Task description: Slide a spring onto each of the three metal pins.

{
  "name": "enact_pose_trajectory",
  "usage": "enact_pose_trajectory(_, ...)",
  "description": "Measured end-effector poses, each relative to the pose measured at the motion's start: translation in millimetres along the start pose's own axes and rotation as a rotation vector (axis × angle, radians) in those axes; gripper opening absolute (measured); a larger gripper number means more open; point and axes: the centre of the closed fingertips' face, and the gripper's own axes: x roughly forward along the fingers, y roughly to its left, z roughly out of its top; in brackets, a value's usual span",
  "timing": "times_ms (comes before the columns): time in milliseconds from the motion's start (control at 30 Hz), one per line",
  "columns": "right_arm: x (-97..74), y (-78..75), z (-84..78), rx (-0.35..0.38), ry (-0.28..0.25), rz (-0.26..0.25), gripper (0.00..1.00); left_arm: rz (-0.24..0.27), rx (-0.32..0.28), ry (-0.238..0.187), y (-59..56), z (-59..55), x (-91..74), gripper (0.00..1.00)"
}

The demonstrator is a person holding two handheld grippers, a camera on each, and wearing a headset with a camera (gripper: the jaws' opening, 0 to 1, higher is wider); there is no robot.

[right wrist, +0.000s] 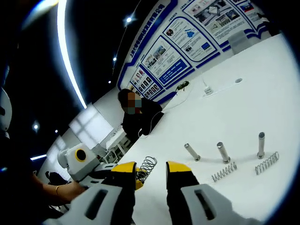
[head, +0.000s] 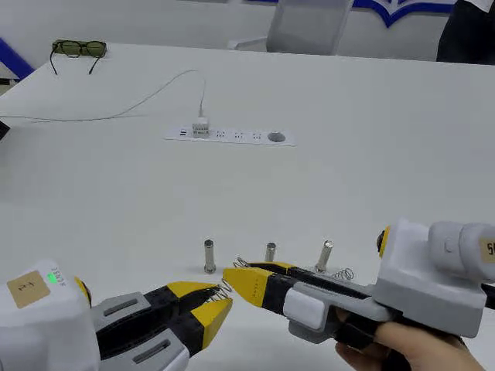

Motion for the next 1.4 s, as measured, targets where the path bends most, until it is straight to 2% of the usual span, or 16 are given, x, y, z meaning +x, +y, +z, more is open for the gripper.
enact_pose_trajectory(267, 0.7, 5.1, 0.7, 0.063, -0.006, 0.034, 0.16, -0.023, -0.018, -0.022, -5.1, 2.2, 1.2, 0.10)
enact_pose_trajectory(500, 1.1, 10.3, -4.0, 0.088, 0.021, 0.066, 0.12, -0.026, -0.012, -0.006, -7.7, -2.0, 2.0, 0.10)
enact_pose_trajectory(767, 3.1, 11.8, -6.3, 0.043, 0.032, 0.068, 0.11, -0.012, 0.008, 0.016, -6.6, -5.4, 2.3, 0.11)
enact_pose_trajectory(967, 4.6, 13.3, -5.5, 0.001, 0.038, 0.067, 0.11, -0.003, -0.016, 0.020, -5.3, -5.9, 3.1, 0.11)
enact_pose_trajectory(1067, 5.8, 15.0, -6.6, -0.049, 0.052, 0.068, 0.11, 0.000, -0.027, 0.031, -4.1, -8.1, 2.9, 0.12)
enact_pose_trajectory(1400, 9.7, 10.8, 1.1, -0.215, 0.067, 0.034, 0.11, 0.043, 0.024, 0.106, 3.2, -21.6, 2.6, 0.23)
